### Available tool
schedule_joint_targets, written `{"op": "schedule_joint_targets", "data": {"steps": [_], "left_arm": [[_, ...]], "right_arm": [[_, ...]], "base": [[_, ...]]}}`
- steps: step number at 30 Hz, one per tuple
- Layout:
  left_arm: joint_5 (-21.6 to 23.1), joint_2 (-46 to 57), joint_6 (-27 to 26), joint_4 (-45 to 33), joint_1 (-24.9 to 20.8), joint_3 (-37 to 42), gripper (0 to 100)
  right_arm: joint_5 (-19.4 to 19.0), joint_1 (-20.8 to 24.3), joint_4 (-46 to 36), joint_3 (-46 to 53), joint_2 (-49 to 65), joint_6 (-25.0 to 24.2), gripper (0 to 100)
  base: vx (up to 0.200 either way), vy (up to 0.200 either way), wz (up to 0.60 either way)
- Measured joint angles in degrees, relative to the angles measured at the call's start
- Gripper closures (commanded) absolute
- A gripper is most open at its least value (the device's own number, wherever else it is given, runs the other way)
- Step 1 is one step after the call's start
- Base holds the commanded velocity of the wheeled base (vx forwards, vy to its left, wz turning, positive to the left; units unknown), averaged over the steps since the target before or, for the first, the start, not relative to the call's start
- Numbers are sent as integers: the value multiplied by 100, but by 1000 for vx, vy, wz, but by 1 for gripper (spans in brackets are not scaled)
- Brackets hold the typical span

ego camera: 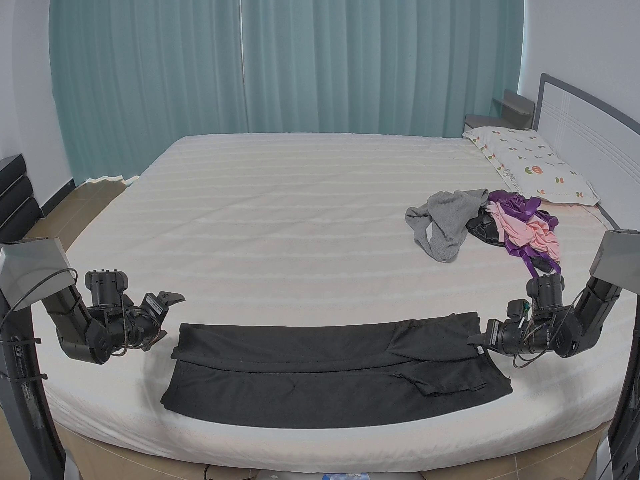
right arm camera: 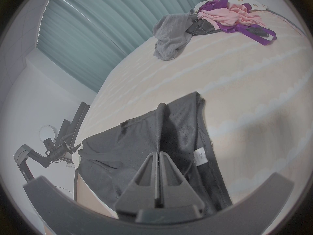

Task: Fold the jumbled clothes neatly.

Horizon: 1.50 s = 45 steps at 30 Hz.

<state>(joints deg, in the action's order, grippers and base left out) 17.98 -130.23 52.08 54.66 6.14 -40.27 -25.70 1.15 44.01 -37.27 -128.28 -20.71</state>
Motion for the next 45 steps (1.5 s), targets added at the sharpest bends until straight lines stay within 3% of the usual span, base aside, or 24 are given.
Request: {"op": "schedule_joint_targets", "data": {"steps": [13, 14, 20, 25, 36, 45], "left_arm": [[30, 27, 11, -6, -2, 37, 0], [30, 33, 11, -9, -2, 48, 0], [46, 197, 11, -48, 0, 300, 0], [55, 518, -60, -217, -6, 586, 0], [-101, 1067, -453, -1356, -383, 883, 0], [-606, 866, -462, -1448, -625, 703, 0]], "right_arm": [[28, -11, 2, 329, 39, 200, 100], [30, -11, 2, 332, 39, 197, 0], [151, -10, 0, 307, 78, 35, 0], [239, 12, -60, 362, 372, -532, 0], [1174, 494, -263, 778, 1178, -2000, 0], [1677, 887, -374, 877, 1290, -2541, 0]], "base": [[0, 0, 0], [0, 0, 0], [0, 0, 0], [0, 0, 0], [0, 0, 0], [0, 0, 0]]}}
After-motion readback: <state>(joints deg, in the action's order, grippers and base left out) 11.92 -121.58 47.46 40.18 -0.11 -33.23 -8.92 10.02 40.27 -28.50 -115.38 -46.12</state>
